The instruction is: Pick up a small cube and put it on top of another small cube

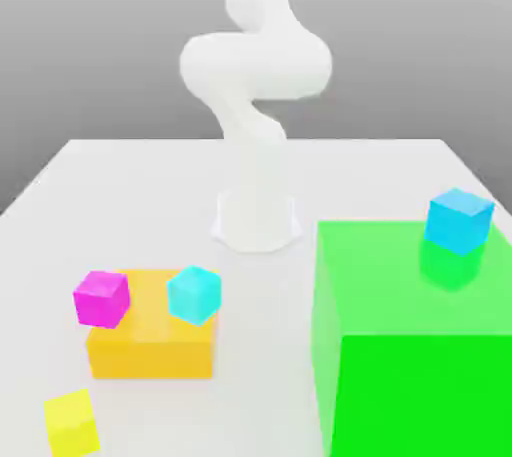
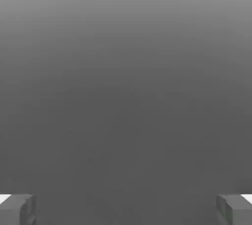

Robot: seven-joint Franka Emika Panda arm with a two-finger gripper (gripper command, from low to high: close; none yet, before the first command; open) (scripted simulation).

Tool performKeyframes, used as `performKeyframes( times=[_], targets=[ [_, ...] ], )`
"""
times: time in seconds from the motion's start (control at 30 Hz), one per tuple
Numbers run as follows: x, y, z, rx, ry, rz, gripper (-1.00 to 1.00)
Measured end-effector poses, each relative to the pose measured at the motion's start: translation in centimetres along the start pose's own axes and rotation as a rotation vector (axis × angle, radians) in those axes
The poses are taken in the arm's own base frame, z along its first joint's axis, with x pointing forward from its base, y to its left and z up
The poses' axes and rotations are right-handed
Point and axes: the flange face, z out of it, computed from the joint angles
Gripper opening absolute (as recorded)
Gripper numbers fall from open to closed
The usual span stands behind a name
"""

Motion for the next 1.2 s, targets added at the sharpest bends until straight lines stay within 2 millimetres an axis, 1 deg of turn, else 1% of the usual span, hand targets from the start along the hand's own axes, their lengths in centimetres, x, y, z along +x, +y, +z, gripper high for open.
performKeyframes(
  times=[0.13,0.2,0.3,0.4,0.5,0.63,0.73,0.83,0.93,1.07,1.1,1.2],
  targets=[
    [1.6,1.7,7.6,-0.118,-0.025,0.132,0.00],
    [2.3,3.0,11.2,-0.175,-0.036,0.197,0.00],
    [3.0,5.5,16.4,-0.258,-0.053,0.296,0.00],
    [3.5,8.6,21.4,-0.338,-0.070,0.397,0.00],
    [3.5,12.1,26.2,-0.416,-0.087,0.499,0.00],
    [3.3,18.1,31.8,-0.521,-0.104,0.649,0.00],
    [2.2,22.3,35.7,-0.594,-0.123,0.752,0.00],
    [0.5,26.6,39.2,-0.666,-0.145,0.853,0.00],
    [-1.5,30.8,42.3,-0.731,-0.163,0.952,0.00],
    [-4.0,34.2,46.4,-0.747,-0.167,0.978,0.00],
    [-4.5,34.7,47.1,-0.748,-0.167,0.978,-1.00],
    [-4.5,34.7,47.2,-0.747,-0.166,0.978,-1.00]
  ],
)
